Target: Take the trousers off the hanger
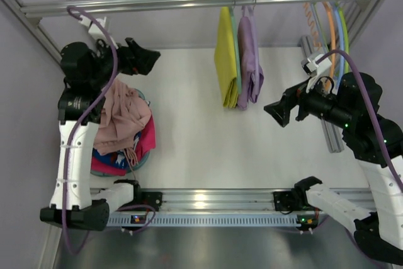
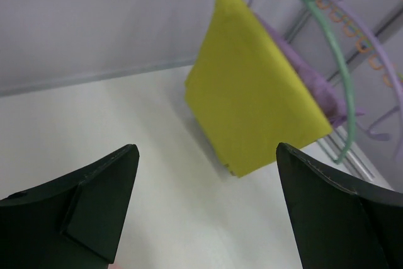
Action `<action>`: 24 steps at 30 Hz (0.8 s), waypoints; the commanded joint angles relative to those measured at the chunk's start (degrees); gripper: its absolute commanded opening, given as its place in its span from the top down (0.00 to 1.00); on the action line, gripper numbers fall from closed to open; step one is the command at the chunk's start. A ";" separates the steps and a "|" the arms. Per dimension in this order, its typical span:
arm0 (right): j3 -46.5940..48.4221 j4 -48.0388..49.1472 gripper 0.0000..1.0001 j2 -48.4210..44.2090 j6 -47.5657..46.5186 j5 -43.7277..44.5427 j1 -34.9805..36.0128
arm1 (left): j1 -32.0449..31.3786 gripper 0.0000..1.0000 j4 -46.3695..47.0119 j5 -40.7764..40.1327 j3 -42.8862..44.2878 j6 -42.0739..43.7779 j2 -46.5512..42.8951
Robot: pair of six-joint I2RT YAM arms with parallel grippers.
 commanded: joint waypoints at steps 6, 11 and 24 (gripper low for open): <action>4.73 1.16 0.01 2.18 1.97 2.28 -2.20 | -22.25 0.04 26.98 -2.66 -2.67 -15.07 6.53; 4.83 0.54 0.01 2.01 1.88 3.25 -2.81 | -30.17 0.05 34.11 -2.32 -2.59 -21.92 13.21; 3.24 1.07 0.01 0.69 1.88 3.60 -2.99 | -38.52 0.10 38.59 -6.36 -1.88 -31.25 23.15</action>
